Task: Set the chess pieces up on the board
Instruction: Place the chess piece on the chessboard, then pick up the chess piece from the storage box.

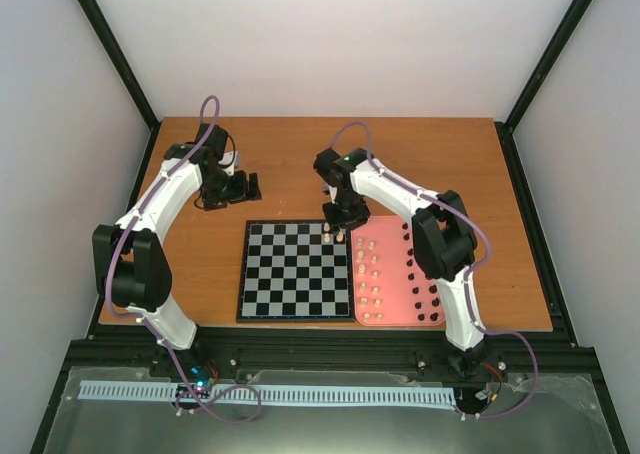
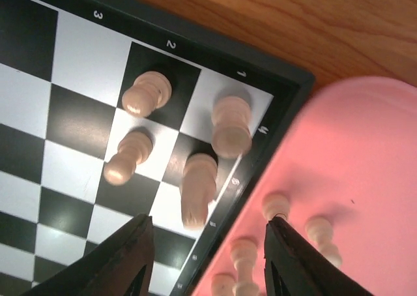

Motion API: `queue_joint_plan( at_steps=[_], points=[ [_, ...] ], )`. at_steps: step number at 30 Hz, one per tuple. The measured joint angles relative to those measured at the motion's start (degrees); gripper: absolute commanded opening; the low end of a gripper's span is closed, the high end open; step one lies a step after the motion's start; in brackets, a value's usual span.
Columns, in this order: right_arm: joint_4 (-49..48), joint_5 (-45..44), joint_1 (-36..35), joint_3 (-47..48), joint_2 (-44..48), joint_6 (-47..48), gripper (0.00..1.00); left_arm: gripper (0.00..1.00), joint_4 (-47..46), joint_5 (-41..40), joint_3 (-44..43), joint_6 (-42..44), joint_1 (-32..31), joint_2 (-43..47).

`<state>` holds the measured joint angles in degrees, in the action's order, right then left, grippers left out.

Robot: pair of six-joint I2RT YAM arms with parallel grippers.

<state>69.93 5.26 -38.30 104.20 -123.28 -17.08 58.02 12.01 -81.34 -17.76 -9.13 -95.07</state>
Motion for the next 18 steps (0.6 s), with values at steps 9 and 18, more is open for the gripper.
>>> queue_joint_plan(
  at_steps=[9, 18],
  points=[
    [2.08, -2.34, 0.26, -1.36, 8.20, 0.00, 0.48, 1.00, 0.00, 0.00, 0.04, -0.02, 0.00, 0.00],
    [0.68, -0.92, 2.91, -10.10, 9.66, -0.11, 0.47, 1.00, -0.02, 0.00, 0.09, -0.02, 0.00, 0.00]
  ],
)
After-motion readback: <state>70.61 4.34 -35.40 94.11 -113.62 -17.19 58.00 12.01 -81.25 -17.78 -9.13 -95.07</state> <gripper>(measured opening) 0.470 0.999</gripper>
